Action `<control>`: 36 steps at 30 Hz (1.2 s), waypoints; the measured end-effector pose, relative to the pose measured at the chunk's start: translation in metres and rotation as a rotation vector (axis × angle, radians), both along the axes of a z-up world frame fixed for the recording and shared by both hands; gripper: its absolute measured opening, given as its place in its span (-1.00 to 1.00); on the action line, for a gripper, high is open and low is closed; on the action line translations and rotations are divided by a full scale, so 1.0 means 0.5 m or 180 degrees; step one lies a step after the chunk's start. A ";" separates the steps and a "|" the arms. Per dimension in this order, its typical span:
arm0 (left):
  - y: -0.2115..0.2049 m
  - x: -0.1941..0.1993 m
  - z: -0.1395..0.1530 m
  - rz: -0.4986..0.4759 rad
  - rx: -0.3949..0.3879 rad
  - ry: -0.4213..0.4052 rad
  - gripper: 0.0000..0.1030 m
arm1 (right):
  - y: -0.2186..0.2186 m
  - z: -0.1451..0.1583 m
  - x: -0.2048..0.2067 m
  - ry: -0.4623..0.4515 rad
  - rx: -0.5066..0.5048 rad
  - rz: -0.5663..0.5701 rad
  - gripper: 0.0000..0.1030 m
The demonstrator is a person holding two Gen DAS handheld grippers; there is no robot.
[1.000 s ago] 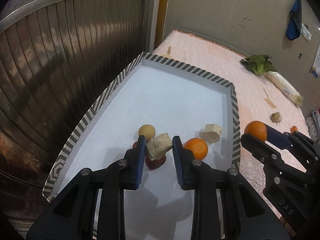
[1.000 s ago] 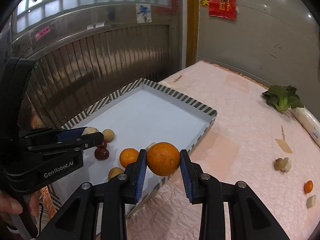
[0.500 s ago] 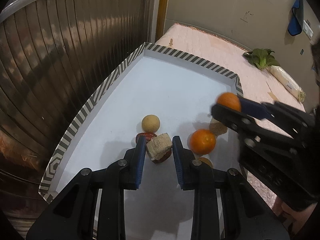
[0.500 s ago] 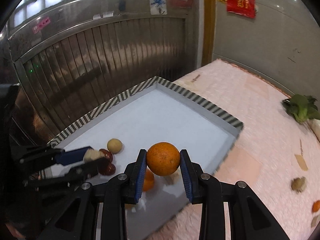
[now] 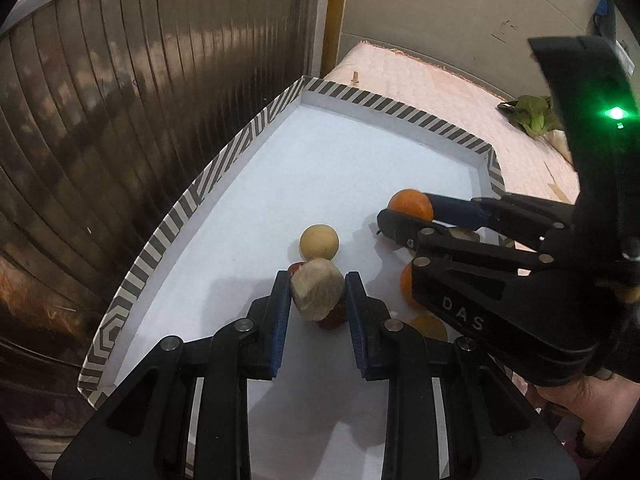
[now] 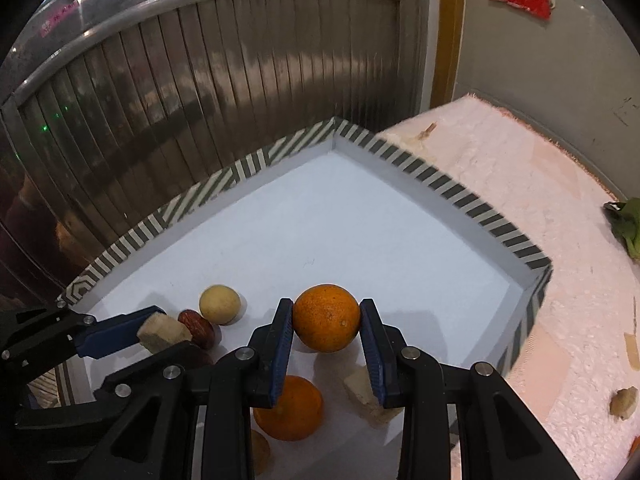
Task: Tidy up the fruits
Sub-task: 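Open the left gripper over the tray while the right gripper releases the orange, then grasp a brown round fruit with the left gripper while the right gripper grasps a white cube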
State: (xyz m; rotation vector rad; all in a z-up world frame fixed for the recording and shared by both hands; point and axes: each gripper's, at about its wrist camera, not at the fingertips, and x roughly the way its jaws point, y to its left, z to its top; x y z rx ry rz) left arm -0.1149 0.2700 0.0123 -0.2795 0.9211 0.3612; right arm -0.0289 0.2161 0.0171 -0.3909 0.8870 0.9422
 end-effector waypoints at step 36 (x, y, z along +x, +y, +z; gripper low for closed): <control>-0.306 0.101 0.075 -0.0772 -0.0001 -0.0373 0.35 | -0.489 0.102 -0.030 -0.0269 0.0662 -0.1316 -0.16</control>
